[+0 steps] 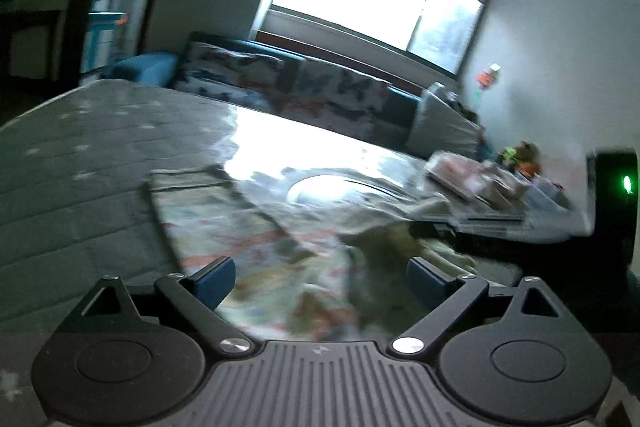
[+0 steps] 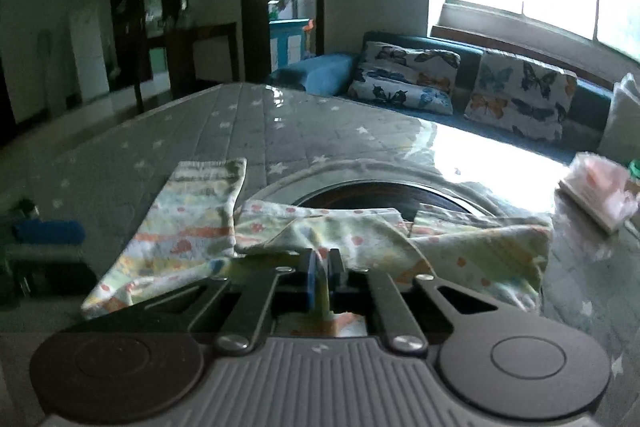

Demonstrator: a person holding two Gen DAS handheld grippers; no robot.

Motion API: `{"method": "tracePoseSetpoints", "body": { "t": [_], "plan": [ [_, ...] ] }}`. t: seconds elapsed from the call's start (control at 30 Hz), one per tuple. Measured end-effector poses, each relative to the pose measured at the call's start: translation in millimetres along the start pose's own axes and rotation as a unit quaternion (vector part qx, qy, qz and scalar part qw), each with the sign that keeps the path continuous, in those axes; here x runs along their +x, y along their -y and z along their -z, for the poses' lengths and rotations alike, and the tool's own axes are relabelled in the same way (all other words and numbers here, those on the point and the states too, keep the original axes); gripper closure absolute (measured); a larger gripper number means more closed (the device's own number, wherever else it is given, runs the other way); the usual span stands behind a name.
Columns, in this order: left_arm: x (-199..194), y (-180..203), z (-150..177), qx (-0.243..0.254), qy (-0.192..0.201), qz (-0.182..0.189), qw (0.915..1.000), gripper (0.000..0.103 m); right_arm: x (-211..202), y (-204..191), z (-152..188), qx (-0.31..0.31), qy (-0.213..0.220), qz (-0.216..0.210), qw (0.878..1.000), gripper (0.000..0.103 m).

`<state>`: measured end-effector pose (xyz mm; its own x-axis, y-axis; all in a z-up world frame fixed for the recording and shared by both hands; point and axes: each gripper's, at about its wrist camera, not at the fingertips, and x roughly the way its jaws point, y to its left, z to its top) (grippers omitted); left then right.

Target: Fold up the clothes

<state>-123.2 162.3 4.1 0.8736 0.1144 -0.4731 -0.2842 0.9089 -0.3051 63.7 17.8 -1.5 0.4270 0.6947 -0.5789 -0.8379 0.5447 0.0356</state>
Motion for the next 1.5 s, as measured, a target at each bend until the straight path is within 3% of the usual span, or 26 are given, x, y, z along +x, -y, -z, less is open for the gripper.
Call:
{"method": "tracePoseSetpoints", "body": {
  "t": [0.17, 0.27, 0.37, 0.5, 0.57, 0.67, 0.83, 1.1, 1.3, 1.5],
  "plan": [
    [18, 31, 5, 0.047, -0.013, 0.038, 0.9981, 0.01, -9, 10, -6, 0.002, 0.003, 0.003, 1.0, 0.098],
    [29, 42, 8, 0.076, -0.019, 0.056, 0.9954, 0.022, -8, 7, -8, -0.016, -0.005, -0.011, 1.0, 0.093],
    [43, 46, 12, 0.092, -0.036, 0.062, 0.9932, 0.028, 3, -4, -11, -0.033, -0.023, -0.028, 0.999, 0.078],
    [53, 42, 20, 0.09, -0.058, 0.06, 0.9924, 0.028, 23, -19, -11, -0.058, -0.043, -0.044, 0.996, 0.061],
    [53, 38, 22, 0.088, -0.061, 0.063, 0.9923, 0.028, 34, -24, -9, -0.067, -0.057, -0.049, 0.995, 0.06],
    [54, 36, 26, 0.092, -0.063, 0.063, 0.9918, 0.028, 46, -29, -5, -0.078, -0.07, -0.042, 0.994, 0.065],
    [55, 37, 27, 0.091, -0.064, 0.062, 0.9919, 0.028, 52, -26, 1, -0.066, -0.067, -0.025, 0.995, 0.096],
    [50, 64, 7, 0.104, -0.038, 0.077, 0.9909, 0.028, 8, 6, -16, -0.009, -0.012, -0.029, 0.999, 0.099],
    [69, 103, 8, 0.115, -0.059, 0.091, 0.9874, 0.028, -36, 42, -22, 0.036, 0.031, -0.013, 0.999, 0.099],
    [89, 121, 11, 0.067, -0.088, 0.075, 0.991, 0.028, -57, 54, -20, 0.026, 0.034, 0.012, 0.999, 0.098]
  ]
}}
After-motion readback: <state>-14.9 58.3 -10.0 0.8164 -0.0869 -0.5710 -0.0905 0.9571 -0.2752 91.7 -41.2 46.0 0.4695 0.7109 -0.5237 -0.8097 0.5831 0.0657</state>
